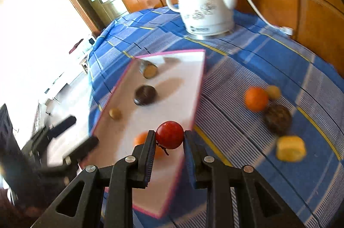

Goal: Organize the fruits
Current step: 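Carry the red tomato into the tray and release it with the right gripper, then move the left gripper to the orange on the cloth and grasp it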

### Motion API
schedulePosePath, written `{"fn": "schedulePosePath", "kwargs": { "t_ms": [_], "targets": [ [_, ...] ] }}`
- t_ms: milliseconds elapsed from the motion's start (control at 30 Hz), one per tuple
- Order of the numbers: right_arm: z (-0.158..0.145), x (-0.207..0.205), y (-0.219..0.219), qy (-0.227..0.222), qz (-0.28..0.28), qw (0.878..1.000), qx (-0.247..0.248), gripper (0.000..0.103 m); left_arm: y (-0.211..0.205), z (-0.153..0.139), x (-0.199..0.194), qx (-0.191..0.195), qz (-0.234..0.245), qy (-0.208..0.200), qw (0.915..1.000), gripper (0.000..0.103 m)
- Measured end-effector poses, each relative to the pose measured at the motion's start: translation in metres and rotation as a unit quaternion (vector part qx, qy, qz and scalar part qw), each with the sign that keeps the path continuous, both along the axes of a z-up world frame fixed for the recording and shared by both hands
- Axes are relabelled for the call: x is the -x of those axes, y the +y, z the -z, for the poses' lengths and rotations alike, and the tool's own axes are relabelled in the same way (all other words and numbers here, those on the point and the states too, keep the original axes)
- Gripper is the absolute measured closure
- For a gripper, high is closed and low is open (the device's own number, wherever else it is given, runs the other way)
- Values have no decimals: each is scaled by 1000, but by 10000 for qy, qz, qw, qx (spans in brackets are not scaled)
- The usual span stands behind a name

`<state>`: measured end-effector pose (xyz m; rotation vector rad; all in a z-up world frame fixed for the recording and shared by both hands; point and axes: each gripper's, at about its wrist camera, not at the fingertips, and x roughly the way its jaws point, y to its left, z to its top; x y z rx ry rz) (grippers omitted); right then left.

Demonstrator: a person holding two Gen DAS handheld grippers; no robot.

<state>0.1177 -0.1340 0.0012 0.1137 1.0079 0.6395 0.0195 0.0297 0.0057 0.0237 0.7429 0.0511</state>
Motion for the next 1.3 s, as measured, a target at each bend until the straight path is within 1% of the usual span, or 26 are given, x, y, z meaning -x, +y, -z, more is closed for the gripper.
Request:
{"fn": "schedulePosePath", "kwargs": {
  "t_ms": [133,200,233,300,500,667,867,1100,1300],
  "targets": [
    [3,-15,25,218,-10,9996,-169,76,4,1,1,39,-24,4,10000,29],
    [7,-20,33,303,27,9993,-213,71,6,1,2,55,-27,1,10000,29],
    [8,-23,36,333,62,9992,-223,70,7,1,2,61,-25,5,10000,29],
    [9,-23,38,347,83,9991,-219,67,8,2,3,64,-27,11,10000,29],
    [12,-17,26,323,196,9993,-60,67,8,4,4,75,-36,-1,10000,29],
    [8,-5,6,147,294,9992,222,66,3,3,5,37,34,-22,10000,29],
    [4,10,-14,-183,436,9968,640,66,-6,2,5,-26,144,-9,9999,29],
    [-3,26,-31,-590,536,9903,1138,65,-13,0,7,-95,230,-33,9997,29],
    [-3,33,-51,-684,664,9862,1354,65,-19,0,7,-157,313,-12,9994,29]
  ]
}}
